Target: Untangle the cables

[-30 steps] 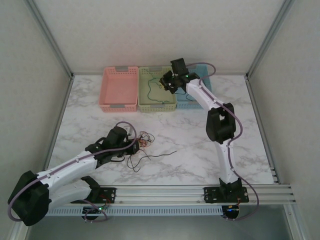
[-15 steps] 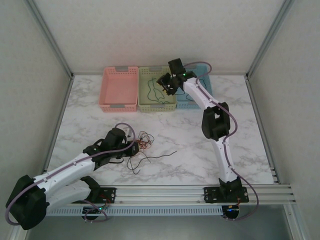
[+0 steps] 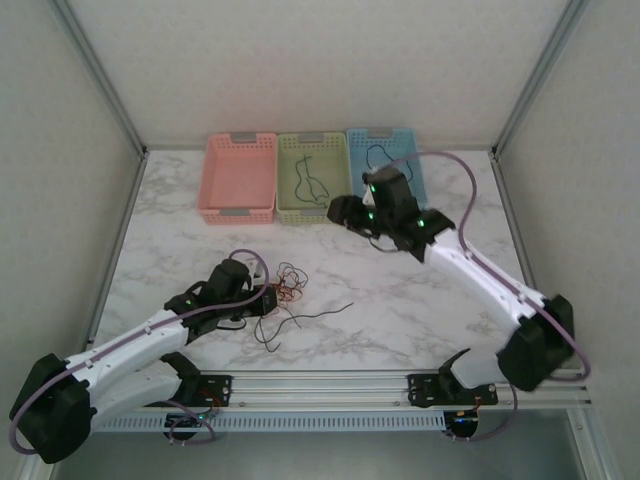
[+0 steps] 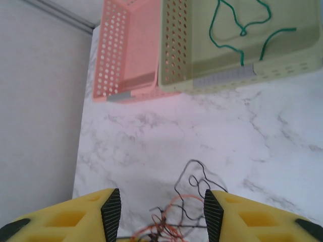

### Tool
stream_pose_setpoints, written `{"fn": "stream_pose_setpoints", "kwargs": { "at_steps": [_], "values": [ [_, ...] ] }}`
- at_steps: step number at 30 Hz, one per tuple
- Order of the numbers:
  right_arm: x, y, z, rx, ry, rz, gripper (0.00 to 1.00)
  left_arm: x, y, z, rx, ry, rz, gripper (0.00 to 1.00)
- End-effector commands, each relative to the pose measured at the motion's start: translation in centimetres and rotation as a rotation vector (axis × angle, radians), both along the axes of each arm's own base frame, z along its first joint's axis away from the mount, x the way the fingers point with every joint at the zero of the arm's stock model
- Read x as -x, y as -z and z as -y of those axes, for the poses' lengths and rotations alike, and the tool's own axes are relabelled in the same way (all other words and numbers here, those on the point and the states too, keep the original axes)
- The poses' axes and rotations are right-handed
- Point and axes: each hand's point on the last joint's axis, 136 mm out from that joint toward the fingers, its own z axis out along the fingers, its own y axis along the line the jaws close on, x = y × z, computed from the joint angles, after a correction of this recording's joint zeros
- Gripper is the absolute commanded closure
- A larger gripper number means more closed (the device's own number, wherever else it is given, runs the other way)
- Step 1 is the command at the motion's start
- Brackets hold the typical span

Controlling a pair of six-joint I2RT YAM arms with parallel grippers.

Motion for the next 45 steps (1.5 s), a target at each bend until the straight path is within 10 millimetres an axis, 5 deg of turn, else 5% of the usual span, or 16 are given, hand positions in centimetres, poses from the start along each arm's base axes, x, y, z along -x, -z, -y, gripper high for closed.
{"fn": "stream_pose_setpoints", "kwargs": {
  "at_steps": [1, 7, 14, 21, 27, 37, 45],
  "values": [
    [1.9, 5.4, 1.0, 0.068, -0.033, -0.018, 0.51, -0.6, -1.4, 0.6, 0.056, -0.025, 0.007, 1.0],
    [6.8, 10.1, 1.4, 0.062, -0.063, -0.119, 0.52, -0.8, -5.0, 1.3, 0.171, -0.048, 0.043, 1.0],
    [8.1, 12.4, 2.6, 0.015, 0.028, -0.162, 0.52, -0.5, -10.6, 1.7, 0.333, -0.071, 0.089, 1.0],
    [8.9, 7.7, 1.6, -0.072, -0.023, -0.089, 0.51, -1.2, -15.3, 1.1, 0.384, -0.127, 0.145, 1.0],
    [9.6, 2.3, 1.9, -0.116, -0.101, 0.073, 0.33, -1.9, -20.0, 1.9, 0.468, -0.112, 0.21, 1.0],
    [12.0, 2.2, -0.4, -0.205, -0.232, 0.073, 0.33, -3.0, -24.3, 2.7, 0.507, -0.096, 0.287, 1.0],
    [13.0, 4.2, -2.4, -0.173, -0.374, 0.115, 0.33, -3.7, -26.0, 3.4, 0.521, -0.085, 0.307, 1.0]
  ]
}}
